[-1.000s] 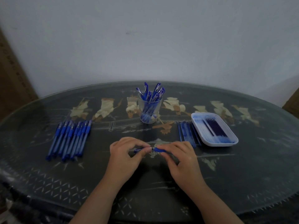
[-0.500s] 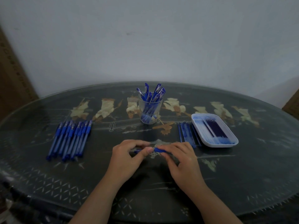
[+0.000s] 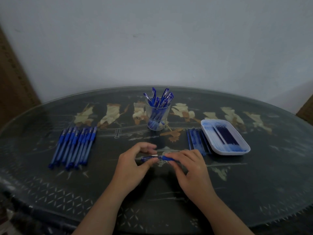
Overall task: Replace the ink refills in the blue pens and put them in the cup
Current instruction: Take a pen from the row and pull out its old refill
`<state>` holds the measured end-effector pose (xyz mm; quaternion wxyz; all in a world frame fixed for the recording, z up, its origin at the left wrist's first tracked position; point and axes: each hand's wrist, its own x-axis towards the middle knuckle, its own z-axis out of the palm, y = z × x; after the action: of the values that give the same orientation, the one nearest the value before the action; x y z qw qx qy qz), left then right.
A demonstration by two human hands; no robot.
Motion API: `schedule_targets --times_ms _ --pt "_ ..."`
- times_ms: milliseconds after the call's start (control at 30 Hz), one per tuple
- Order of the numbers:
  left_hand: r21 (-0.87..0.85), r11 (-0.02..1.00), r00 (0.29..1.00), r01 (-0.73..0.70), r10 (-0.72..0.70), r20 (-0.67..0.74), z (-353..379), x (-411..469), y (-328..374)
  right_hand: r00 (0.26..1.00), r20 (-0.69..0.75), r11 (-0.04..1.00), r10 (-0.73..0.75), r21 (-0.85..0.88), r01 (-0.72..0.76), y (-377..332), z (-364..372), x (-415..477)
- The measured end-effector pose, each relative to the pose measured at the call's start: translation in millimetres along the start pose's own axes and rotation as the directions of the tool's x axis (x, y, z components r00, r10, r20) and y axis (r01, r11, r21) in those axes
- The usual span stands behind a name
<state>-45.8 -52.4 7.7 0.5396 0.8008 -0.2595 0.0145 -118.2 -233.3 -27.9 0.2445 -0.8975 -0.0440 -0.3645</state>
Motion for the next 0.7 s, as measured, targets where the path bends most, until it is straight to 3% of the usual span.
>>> schedule_targets --times_ms 167,700 --pt "0.031 0.999 1.000 -0.012 0.012 -0.009 -0.6 0.8 -2.2 1.000 0.001 1.000 0.003 0.000 -0.003 -1.2 -0.6 0.8" --pt "-0.167 0.976 0.987 0.137 -0.149 -0.059 -5.4 1.8 0.5 0.999 -0.036 1.000 0.005 0.013 -0.005 -1.9 -2.0 1.7"
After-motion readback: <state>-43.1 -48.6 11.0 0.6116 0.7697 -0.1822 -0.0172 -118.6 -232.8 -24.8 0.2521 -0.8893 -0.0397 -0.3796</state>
